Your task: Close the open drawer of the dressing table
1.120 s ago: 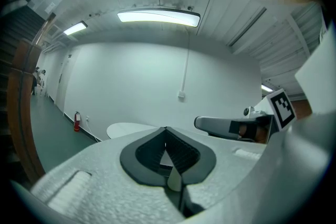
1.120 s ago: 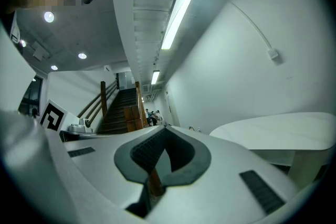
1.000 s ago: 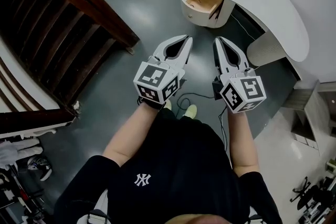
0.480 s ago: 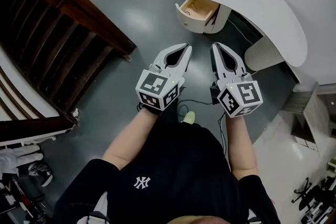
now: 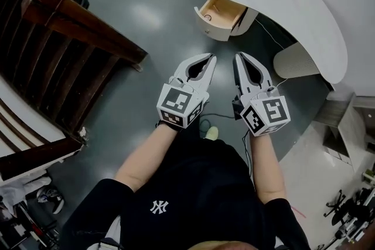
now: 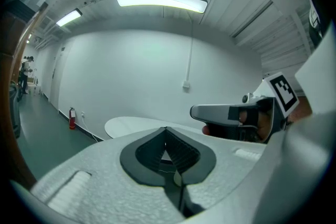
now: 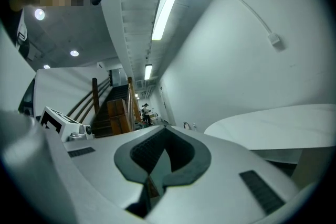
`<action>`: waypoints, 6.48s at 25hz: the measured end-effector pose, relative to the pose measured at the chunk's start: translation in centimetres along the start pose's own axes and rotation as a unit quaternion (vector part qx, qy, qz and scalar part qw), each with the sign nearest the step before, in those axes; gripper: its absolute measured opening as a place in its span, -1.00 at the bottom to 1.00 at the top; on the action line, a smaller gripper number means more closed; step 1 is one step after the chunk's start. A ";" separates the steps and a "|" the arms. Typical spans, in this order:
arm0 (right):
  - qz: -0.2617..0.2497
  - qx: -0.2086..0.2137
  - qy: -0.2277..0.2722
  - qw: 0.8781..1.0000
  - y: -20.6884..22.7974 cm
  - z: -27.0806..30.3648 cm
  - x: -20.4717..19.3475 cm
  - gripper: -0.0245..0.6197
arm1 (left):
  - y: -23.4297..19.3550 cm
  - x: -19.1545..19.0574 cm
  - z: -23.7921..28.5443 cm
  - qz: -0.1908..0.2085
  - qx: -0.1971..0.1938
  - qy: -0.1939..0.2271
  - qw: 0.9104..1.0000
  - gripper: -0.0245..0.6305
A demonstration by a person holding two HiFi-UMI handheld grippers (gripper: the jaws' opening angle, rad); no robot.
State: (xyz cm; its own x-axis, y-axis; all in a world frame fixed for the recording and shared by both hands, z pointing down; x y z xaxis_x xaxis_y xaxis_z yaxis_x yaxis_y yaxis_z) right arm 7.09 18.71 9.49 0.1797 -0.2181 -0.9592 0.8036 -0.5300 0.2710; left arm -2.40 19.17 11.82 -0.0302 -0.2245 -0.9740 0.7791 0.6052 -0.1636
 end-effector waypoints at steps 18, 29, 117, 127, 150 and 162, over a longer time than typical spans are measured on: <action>-0.009 -0.052 -0.037 0.998 4.0 19.3 -4.8 -0.88 | -17.9 -7.3 10.6 0.010 -0.037 -0.047 0.998 -0.90; -0.017 -0.057 -0.057 0.997 9.5 24.2 -11.6 -0.88 | -21.9 -16.5 16.8 0.007 -0.033 -0.076 0.997 -0.89; 0.006 -0.110 -0.077 0.991 35.0 33.2 -31.3 -0.88 | -33.3 -35.8 50.9 0.057 -0.013 -0.038 0.998 -0.61; 0.004 -0.112 -0.077 0.991 35.4 33.0 -32.0 -0.88 | -33.3 -35.4 51.3 0.063 -0.017 -0.008 0.998 -0.60; 0.009 -0.092 -0.091 0.992 29.7 32.3 -26.4 -0.88 | -30.2 -29.3 42.1 0.031 -0.037 -0.057 0.997 -0.64; 0.007 -0.118 -0.058 0.991 25.0 29.8 -15.5 -0.88 | -24.7 -14.1 32.6 0.035 -0.054 -0.033 0.997 -0.84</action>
State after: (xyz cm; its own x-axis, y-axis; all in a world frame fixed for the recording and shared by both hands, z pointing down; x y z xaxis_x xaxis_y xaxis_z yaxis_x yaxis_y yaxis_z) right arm 7.50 -15.59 33.52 0.1363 -0.3247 -0.9360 0.9139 -0.3235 0.2453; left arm -0.84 -17.51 34.71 0.0656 -0.2266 -0.9718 0.7063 0.6985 -0.1152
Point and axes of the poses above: the fingertips, and each gripper's own axes: z forward along the fingers, y to its right, x out of its top, the point moved 3 cm from there along -z, backward along the fingers, and after that the axes turned 3 degrees about -x, right-handed, at the moved point
